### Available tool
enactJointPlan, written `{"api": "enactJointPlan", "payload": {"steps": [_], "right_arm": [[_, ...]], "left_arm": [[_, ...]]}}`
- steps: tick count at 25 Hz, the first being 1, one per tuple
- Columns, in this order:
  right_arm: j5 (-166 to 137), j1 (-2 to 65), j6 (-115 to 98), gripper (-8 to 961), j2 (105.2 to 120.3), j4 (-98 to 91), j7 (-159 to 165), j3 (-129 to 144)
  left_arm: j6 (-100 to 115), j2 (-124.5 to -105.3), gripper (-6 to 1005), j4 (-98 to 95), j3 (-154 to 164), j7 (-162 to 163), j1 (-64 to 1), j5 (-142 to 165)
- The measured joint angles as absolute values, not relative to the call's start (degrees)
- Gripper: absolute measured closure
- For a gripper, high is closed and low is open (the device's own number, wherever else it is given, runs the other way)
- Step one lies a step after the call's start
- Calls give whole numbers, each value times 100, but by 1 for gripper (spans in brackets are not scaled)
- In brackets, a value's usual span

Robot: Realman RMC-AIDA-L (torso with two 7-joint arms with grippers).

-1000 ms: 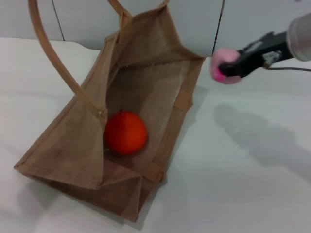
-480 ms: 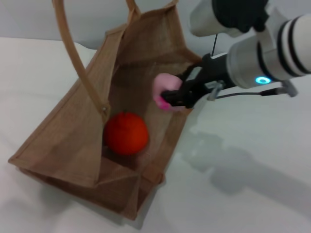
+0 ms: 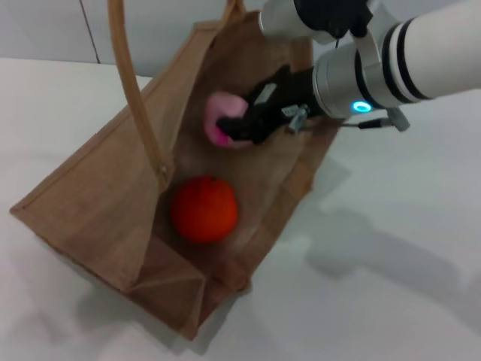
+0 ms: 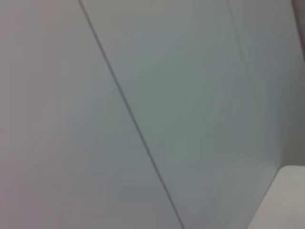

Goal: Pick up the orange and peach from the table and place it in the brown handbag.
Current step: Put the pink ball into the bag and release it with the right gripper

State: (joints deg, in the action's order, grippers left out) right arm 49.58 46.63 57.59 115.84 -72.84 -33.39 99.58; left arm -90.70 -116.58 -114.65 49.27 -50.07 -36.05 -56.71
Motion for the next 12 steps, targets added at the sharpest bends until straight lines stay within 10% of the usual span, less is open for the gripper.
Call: {"api": "enactJointPlan", "payload": {"steps": [12], "right_arm": [[5331,5382,5267,457,11594,-6131,-3929,10189]], "left_arm": [[-9130,-11662,855,-11576,5005,-4939,-3479,-5713]]}}
